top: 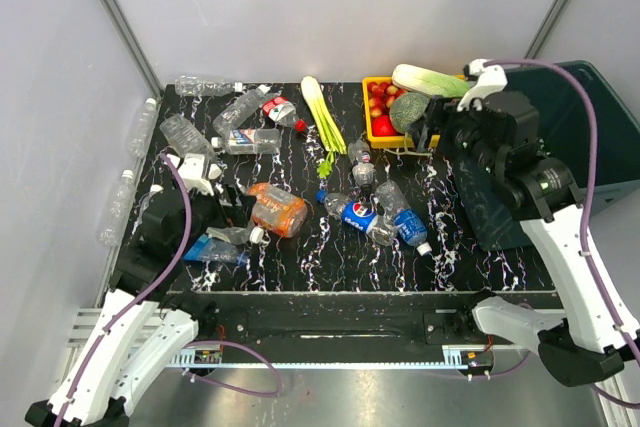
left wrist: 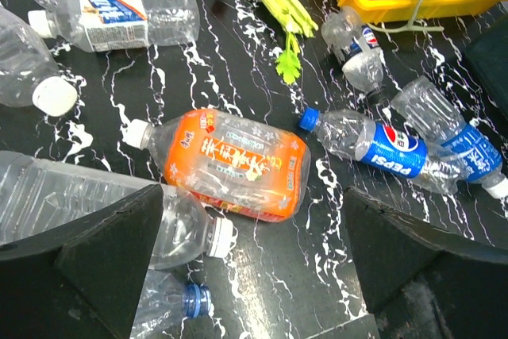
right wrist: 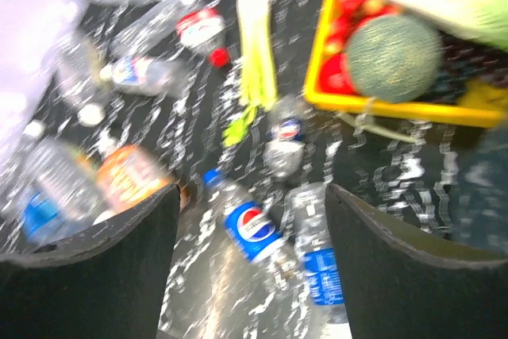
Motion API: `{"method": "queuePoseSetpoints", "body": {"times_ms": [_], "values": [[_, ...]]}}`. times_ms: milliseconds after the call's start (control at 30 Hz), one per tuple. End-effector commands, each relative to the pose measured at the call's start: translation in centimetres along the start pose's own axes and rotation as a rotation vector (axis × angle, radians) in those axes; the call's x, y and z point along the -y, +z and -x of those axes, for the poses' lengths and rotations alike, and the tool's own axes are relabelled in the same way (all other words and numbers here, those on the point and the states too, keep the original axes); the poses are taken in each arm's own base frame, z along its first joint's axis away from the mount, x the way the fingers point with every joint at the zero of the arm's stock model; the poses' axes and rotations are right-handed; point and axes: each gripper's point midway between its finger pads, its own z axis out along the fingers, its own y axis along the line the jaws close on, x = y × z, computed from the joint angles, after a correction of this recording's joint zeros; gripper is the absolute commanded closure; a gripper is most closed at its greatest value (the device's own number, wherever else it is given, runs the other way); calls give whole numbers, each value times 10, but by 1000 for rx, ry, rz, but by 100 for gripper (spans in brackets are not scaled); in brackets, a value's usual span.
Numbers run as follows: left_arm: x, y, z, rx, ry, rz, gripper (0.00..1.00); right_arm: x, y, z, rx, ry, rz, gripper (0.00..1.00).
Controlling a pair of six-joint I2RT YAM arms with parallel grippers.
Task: Put the plastic bottles in the bin
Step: Place the plastic bottle in the trash bin, then pick up the plastic bottle at the center of the board.
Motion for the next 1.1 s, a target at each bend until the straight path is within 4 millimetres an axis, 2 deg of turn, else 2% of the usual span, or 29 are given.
{"method": "queuePoseSetpoints", "body": {"times_ms": [0,133,200,333,467,567,733,900,1067], "values": [[9,-3,-12,-14,-15,-61,1,-60,12,-40,-113,56,263,21],[7,-3,-12,-11,-3,-52,1,-91,29,-101,-273,-14,293,15],[7,-3,-14,-17,-1,-52,1,-100,36,-135,-354,-57,302,13],[7,-2,-15,-22,-3,-57,1,-103,53,-193,-465,-127,300,7],[6,-2,-15,-22,-4,-51,1,-94,70,-232,-520,-189,273,5],[6,-2,-15,-23,-4,-49,1,-84,82,-248,-535,-239,238,1],[5,-1,-15,-25,-4,-44,1,-77,98,-269,-575,-309,222,1],[4,-2,-15,-20,-4,-38,1,-65,113,-278,-578,-365,147,1],[4,-2,-15,-20,-4,-40,1,-67,120,-288,-556,-391,180,1]]}}
